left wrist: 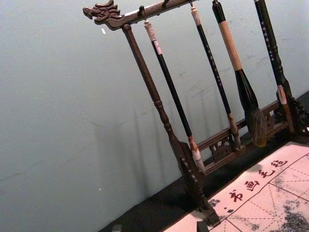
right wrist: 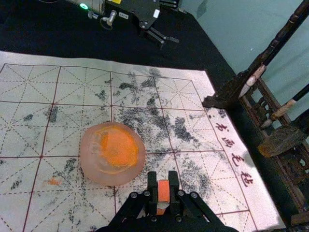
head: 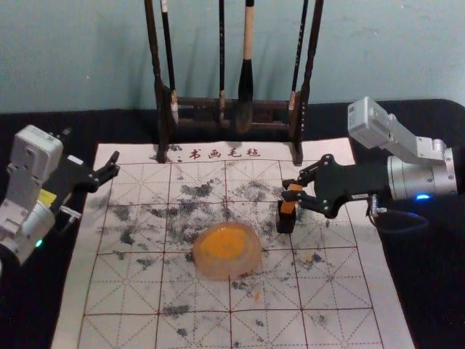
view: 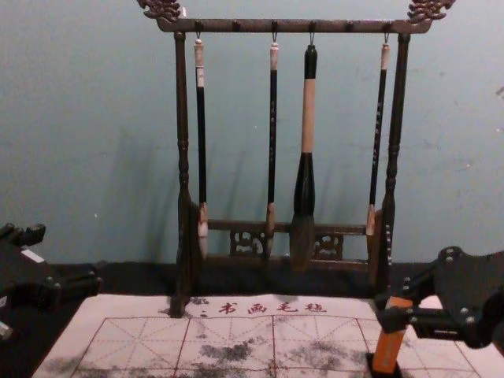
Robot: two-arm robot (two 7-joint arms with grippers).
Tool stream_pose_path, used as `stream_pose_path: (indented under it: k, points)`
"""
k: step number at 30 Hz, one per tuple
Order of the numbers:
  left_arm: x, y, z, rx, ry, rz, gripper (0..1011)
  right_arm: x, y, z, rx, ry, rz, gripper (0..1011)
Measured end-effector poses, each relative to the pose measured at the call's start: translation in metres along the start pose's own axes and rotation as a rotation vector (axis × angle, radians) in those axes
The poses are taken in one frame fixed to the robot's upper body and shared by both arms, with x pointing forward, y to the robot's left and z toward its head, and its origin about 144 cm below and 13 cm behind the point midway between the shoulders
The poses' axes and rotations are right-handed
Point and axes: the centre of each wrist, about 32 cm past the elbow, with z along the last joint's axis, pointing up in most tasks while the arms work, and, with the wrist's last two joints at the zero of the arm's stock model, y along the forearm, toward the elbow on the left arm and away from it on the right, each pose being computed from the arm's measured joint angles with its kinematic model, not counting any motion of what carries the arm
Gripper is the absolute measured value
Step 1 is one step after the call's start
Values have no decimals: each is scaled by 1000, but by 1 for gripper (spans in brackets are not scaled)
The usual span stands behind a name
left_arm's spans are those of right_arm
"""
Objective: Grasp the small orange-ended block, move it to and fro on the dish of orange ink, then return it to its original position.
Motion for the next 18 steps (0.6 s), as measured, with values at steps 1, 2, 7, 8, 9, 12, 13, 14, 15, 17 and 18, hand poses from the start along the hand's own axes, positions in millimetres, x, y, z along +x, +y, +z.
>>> stream_pose_path:
  k: [1, 2, 7, 8, 9, 12, 13, 14, 15, 17, 18]
  points:
    - [0, 0, 0, 0, 0, 0, 1001, 0, 0, 0, 0, 0, 0, 133]
    - [0, 0, 0, 0, 0, 0, 1001, 0, 1, 0, 0, 0, 1, 133]
    - [0, 0, 0, 0, 0, 0, 1001, 1, 2, -1, -3, -2, 4, 133]
    - [0, 0, 0, 0, 0, 0, 1001, 1, 2, -1, -3, -2, 5, 133]
    - [0, 0, 0, 0, 0, 0, 1001, 1, 2, -1, -3, -1, 6, 133]
    - [0, 0, 0, 0, 0, 0, 1001, 1, 3, -1, -4, -1, 5, 133]
    - [0, 0, 0, 0, 0, 0, 1001, 1, 3, -1, -4, -1, 5, 133]
    - [0, 0, 0, 0, 0, 0, 1002, 1, 3, -1, -4, -1, 5, 133]
    - [0, 0, 0, 0, 0, 0, 1001, 1, 3, -1, -4, -1, 5, 133]
    - [0, 0, 0, 0, 0, 0, 1001, 1, 3, -2, -5, -1, 4, 133]
    - [0, 0, 0, 0, 0, 0, 1001, 1, 2, -2, -5, -1, 3, 133]
